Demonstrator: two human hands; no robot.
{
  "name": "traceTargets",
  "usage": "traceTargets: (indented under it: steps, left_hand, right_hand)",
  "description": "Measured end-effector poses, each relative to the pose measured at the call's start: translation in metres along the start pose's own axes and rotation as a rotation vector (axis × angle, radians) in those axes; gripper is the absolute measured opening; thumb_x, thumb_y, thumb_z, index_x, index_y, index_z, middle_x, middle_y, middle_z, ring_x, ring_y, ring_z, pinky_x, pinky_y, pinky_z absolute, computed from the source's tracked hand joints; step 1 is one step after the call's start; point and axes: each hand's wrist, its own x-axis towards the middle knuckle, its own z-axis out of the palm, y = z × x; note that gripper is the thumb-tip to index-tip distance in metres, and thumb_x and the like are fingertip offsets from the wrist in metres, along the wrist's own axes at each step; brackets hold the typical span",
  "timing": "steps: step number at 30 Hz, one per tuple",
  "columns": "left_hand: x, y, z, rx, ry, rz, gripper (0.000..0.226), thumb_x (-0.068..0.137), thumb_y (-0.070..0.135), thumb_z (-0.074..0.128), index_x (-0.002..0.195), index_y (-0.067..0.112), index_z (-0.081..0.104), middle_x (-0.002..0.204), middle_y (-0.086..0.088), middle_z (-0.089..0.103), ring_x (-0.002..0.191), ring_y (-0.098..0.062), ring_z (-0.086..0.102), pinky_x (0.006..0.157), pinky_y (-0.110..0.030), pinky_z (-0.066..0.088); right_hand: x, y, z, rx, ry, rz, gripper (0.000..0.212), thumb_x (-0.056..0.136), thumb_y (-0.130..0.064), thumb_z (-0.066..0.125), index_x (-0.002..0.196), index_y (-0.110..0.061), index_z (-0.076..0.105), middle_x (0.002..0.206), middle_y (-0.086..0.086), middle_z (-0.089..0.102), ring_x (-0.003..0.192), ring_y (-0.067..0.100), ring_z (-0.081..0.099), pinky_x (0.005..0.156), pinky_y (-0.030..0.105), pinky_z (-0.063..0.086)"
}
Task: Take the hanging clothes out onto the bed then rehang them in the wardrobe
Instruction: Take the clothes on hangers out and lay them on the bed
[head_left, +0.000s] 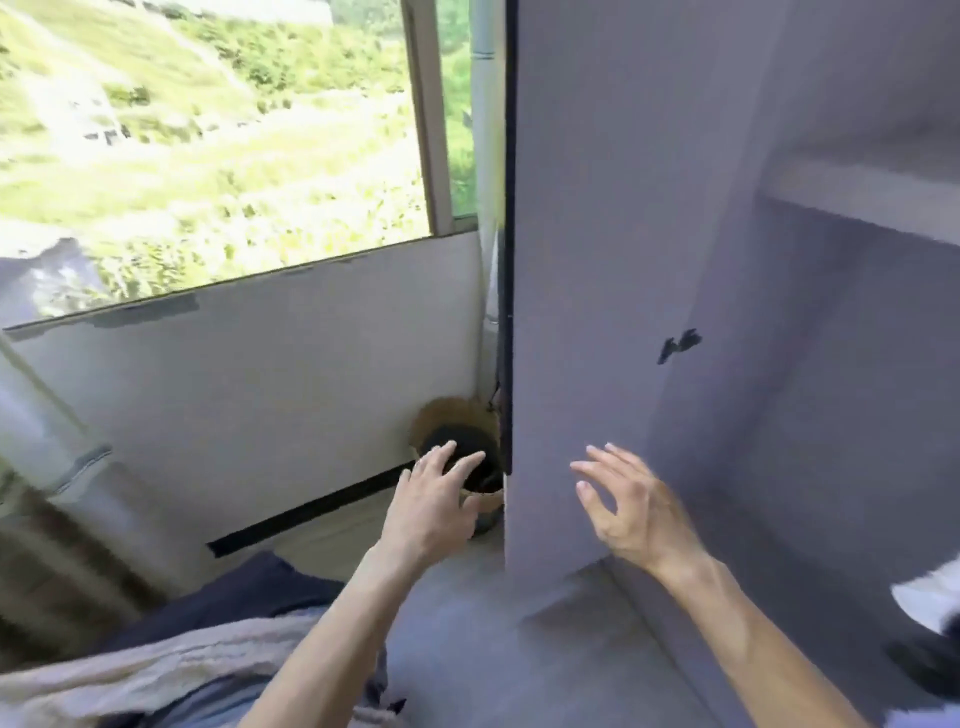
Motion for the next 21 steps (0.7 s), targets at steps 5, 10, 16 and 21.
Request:
traceTargets:
  steps: [5, 10, 16, 21]
  left_hand:
    - [0.104, 0.07, -0.01, 0.013, -0.01, 0.368, 0.06, 0.098, 0.038, 0.051, 0.153, 0.042, 0.027, 0.165, -0.001, 0.02, 0.152, -0.022, 0.016, 0.121, -0.041, 0.021]
    - [0.169, 0.154, -0.024, 0.045, -0.029, 0.665, 0.06, 0.1, 0.036, 0.047, 0.155, 0.041, 0.023, 0.166, -0.001, 0.015, 0.152, -0.023, 0.014, 0.122, -0.04, 0.015]
    - [0.2, 0.254, -0.024, 0.067, 0.031, 0.941, 0.06, 0.099, 0.03, 0.048, 0.155, 0.035, 0.026, 0.165, -0.003, 0.016, 0.153, -0.026, 0.005, 0.124, -0.043, 0.007]
    - [0.214, 0.333, -0.026, 0.007, 0.143, 1.105, 0.065, 0.098, 0.032, 0.054, 0.156, 0.038, 0.025, 0.166, -0.007, 0.013, 0.154, -0.03, 0.001, 0.123, -0.049, 0.004]
  right_hand:
    - [0.0, 0.052, -0.059, -0.135, 0.189, 0.278, 0.032, 0.099, -0.036, 0.052, 0.127, -0.028, 0.066, 0.142, -0.008, 0.055, 0.142, 0.01, 0.037, 0.117, 0.023, 0.023]
    - [-0.024, 0.085, -0.106, -0.29, 0.353, 0.498, 0.033, 0.099, -0.036, 0.051, 0.127, -0.026, 0.066, 0.142, -0.007, 0.056, 0.141, 0.013, 0.038, 0.114, 0.028, 0.029]
    - [-0.07, 0.119, -0.157, -0.385, 0.452, 0.759, 0.039, 0.099, -0.038, 0.051, 0.135, -0.026, 0.058, 0.147, -0.005, 0.051, 0.143, 0.013, 0.034, 0.115, 0.029, 0.028]
    - [-0.096, 0.16, -0.193, -0.417, 0.43, 0.933, 0.046, 0.101, -0.04, 0.044, 0.145, -0.025, 0.044, 0.153, -0.006, 0.041, 0.147, 0.014, 0.024, 0.114, 0.029, 0.028]
